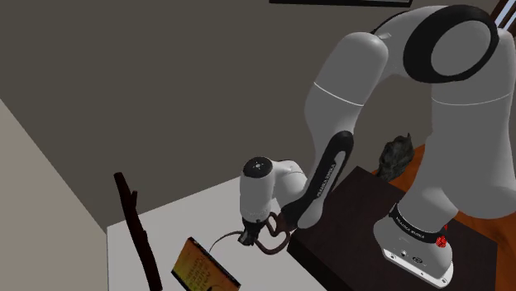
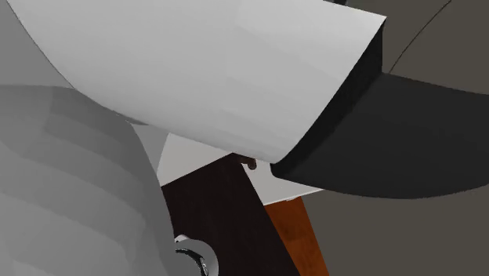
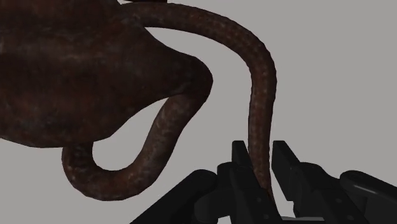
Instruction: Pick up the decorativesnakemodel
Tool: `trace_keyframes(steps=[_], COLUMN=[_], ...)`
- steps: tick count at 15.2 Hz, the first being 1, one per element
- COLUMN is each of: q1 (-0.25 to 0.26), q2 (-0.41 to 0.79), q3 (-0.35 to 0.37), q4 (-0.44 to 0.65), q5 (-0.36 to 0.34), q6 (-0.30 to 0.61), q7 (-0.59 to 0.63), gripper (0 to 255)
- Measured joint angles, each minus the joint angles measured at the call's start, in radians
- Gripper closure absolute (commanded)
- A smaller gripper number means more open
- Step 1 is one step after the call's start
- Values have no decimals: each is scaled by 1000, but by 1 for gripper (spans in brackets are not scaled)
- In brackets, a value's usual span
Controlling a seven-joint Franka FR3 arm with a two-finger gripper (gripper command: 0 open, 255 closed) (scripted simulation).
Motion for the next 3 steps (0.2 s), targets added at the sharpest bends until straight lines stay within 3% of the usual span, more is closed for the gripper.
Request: trace_keyframes(steps=[3], q1=[-23], q2=[-37], q3=[28], q4=[-12], q5=[24], q6=[-27], q7=[-20], gripper=[255])
